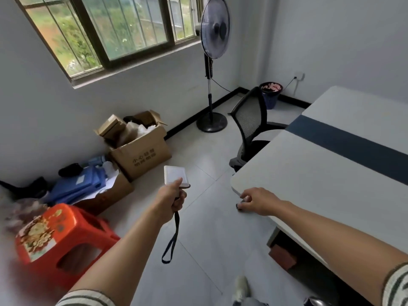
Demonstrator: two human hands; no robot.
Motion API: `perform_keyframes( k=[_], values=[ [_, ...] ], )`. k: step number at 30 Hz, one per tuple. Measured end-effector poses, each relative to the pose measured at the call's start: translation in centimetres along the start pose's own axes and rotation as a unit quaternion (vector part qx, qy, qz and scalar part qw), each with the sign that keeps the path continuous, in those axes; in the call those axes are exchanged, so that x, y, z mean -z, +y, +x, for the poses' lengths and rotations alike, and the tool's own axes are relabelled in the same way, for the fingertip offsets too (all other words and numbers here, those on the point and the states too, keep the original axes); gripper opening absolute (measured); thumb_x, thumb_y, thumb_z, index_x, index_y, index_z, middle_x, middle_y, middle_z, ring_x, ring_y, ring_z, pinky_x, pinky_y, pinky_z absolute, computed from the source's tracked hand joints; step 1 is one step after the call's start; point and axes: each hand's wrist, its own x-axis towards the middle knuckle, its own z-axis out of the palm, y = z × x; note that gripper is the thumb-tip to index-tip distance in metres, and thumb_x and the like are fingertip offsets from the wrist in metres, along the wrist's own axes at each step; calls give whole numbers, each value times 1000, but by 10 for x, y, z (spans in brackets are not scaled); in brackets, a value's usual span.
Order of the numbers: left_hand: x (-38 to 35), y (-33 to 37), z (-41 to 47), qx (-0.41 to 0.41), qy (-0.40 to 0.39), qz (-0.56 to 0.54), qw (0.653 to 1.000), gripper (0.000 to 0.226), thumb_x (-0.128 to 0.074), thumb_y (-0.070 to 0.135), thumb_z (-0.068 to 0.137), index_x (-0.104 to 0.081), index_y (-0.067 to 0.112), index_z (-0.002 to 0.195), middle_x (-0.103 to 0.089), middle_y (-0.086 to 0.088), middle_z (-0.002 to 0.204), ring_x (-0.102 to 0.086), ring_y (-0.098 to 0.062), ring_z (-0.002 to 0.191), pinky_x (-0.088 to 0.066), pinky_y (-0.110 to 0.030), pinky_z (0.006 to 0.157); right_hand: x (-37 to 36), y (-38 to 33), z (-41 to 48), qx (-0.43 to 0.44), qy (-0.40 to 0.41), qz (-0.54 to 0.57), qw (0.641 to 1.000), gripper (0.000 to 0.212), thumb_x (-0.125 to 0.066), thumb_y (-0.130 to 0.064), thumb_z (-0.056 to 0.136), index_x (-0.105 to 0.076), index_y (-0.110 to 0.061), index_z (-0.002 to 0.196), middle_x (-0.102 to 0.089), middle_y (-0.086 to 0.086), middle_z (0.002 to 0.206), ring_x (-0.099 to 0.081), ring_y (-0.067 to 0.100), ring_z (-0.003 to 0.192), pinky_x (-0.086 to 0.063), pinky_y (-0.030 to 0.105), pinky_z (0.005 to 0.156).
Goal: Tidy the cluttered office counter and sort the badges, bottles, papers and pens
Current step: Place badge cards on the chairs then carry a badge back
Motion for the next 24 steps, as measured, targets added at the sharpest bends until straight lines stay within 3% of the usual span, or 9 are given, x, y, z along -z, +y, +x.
perform_keyframes(
  k=[4,12,18,24],
  values=[
    [-1,39,75,1,-17,15,1000,31,-49,30,99,-60,5,86,-43,-4,51,-26,-9,34,-16,-15,35,20,-3,77,-25,6,10,1000,52,-61,-58,84,-58,-28,127,-64,-4,119,-59,15,103,-49,33,91],
    [-9,159,224,14,-30,76,997,31,-50,32,98,-60,6,86,-44,-6,59,-27,-10,36,-18,-17,34,96,-21,249,-62,42,60,995,47,-62,-55,85,-61,-26,122,-65,-5,118,-60,15,104,-49,30,86],
    [-18,234,328,8,-48,92,995,31,-50,32,98,-63,4,90,-45,-5,56,-27,-11,36,-17,-18,36,168,-39,349,-99,123,71,985,43,-59,-49,86,-60,-26,123,-67,-6,114,-61,17,105,-50,32,87],
    [-33,290,439,17,-84,126,988,30,-50,32,97,-63,5,91,-45,-5,57,-28,-10,35,-17,-17,37,217,-32,433,-168,275,67,944,46,-55,-44,90,-52,-25,131,-57,3,126,-57,26,112,-48,36,84]
  ],
)
